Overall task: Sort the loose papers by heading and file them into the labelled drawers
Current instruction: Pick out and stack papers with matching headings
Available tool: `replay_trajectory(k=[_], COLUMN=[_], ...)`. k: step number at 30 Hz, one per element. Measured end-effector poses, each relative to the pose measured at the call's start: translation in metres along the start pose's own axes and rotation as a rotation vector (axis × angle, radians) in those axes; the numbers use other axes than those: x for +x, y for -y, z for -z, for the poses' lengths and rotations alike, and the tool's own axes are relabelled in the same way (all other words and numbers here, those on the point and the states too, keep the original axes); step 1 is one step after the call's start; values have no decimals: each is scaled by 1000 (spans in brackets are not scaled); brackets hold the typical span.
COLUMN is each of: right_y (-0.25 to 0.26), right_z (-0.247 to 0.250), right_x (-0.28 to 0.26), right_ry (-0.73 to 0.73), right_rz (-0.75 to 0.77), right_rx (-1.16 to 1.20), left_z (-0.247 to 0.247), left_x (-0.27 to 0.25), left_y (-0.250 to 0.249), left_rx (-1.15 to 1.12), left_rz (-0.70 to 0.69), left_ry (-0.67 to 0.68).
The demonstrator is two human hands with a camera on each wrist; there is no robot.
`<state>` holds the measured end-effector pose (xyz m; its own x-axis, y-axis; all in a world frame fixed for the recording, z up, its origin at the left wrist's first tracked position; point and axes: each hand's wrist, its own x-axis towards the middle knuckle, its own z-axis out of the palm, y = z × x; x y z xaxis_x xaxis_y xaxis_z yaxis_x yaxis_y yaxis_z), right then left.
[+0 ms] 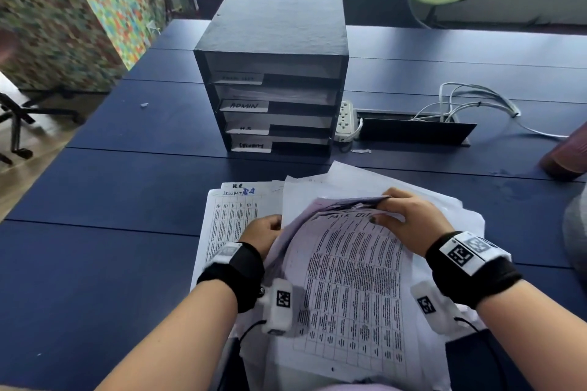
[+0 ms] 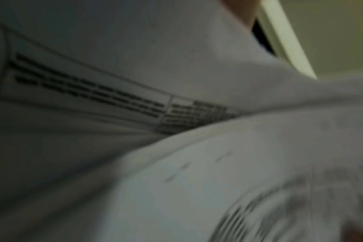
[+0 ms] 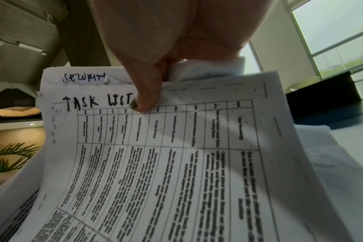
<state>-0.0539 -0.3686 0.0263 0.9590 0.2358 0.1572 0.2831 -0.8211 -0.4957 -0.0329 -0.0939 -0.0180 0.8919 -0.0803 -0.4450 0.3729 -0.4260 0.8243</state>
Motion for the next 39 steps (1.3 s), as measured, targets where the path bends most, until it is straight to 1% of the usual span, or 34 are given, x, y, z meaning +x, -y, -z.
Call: replay_trajectory(k=[2,6,8,12,14,17,20,22,28,31,33,35,37,38,39], right_y=[3,7,8,6,2,-3,1,2,-12,-14,-19,-33,-53,-63,-69], right_z=[4,13,17,18,16,16,14,12,3,0,-2,-7,-15,-16,-13], right_x=[5,16,21,30,31,31,28,24,5,0,-3,-7,-12,-15,-18], right_ry=[22,78,112,181,189,182,218,205,28,43,134,175,139,154,207], right_rz=[20,14,16,-12,-53,-91,-134,-165,-254,-333,-460,-562,-642,-667,-675], right_rx=[-38,-108,-143,-234,-253,-227,-291,-305,-256,-190,-169,-195,-172,-125,-82], left_z=[0,0,3,14,22,33,49,61,86,85,82,77,73,71,71], left_x=[2,3,3,0,-1,3,7,4,-12,-17,-19,-19,-19,-17,-15], left_y=[4,0,-1,-8,-16,-30,-50,-66,-115,-119,-115,-109,-100,-93,-84], left_rx=[101,168,149,80,-3,-23,-99,-103,-168,-295,-420,-523,-566,-578,-567], left_rz=[-65,-193,-227,-225,-249,-322,-397,-484,-682,-747,-772,-766,-724,-697,-667], left_ry=[0,-74,-126,-274,-297,-314,-339,-392,-562,-547,-515,-474,-382,-324,-241])
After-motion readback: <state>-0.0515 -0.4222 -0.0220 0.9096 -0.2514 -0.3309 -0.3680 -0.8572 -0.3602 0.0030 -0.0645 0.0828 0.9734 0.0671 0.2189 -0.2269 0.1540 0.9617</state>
